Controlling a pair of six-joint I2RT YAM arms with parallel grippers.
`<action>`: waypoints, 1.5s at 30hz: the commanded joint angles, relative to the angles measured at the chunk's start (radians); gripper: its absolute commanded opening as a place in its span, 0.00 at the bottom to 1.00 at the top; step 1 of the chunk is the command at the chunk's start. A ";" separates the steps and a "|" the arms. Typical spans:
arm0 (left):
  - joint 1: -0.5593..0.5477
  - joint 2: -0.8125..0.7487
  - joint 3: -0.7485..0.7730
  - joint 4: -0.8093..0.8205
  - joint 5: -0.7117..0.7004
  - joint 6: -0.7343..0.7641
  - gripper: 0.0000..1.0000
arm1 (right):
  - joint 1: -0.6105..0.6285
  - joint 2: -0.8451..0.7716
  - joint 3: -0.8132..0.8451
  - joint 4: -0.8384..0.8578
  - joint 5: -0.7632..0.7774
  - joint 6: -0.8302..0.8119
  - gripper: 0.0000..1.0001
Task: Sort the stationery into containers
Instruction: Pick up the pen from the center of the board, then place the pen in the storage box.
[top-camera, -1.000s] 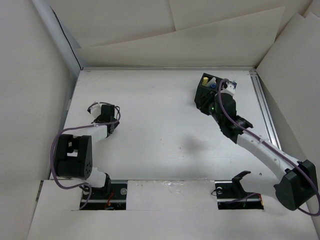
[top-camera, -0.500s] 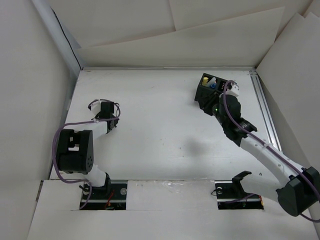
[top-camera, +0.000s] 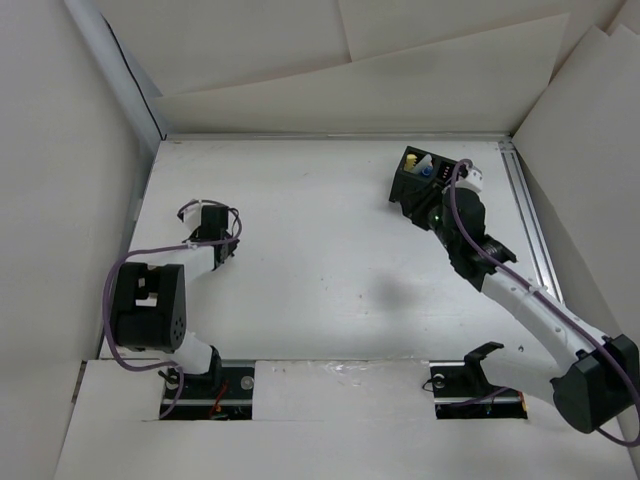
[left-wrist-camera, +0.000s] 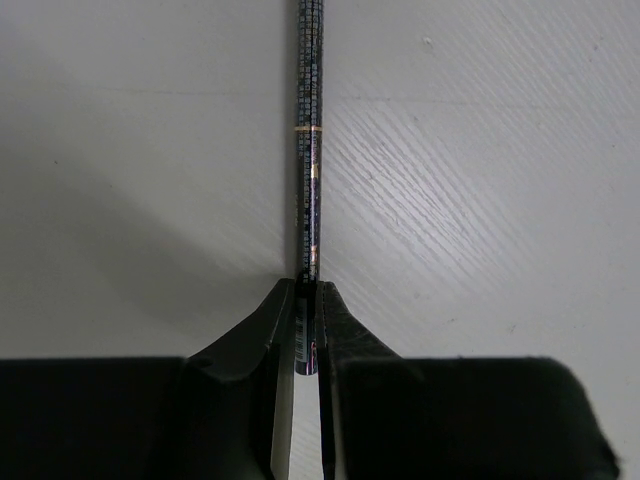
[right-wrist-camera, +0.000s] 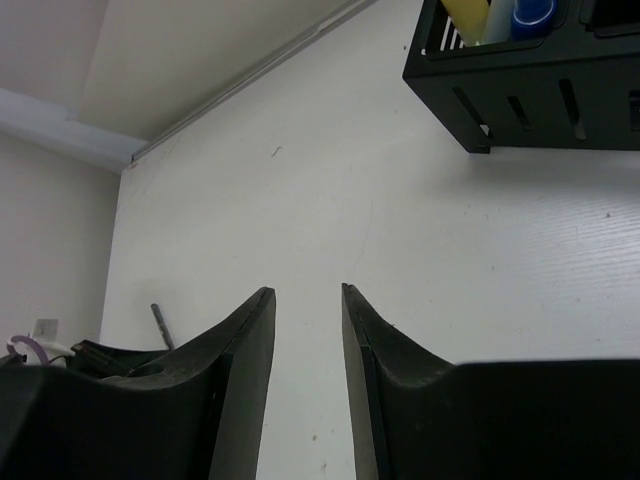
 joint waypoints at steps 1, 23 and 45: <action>-0.036 -0.063 -0.022 0.018 0.006 0.023 0.00 | -0.004 0.009 0.005 0.033 -0.044 -0.006 0.40; -0.288 -0.174 -0.114 0.427 0.508 0.195 0.00 | 0.053 0.228 0.098 0.103 -0.325 -0.035 0.80; -0.375 -0.075 -0.094 0.671 0.953 0.172 0.00 | 0.080 0.588 0.290 0.206 -0.488 0.016 0.81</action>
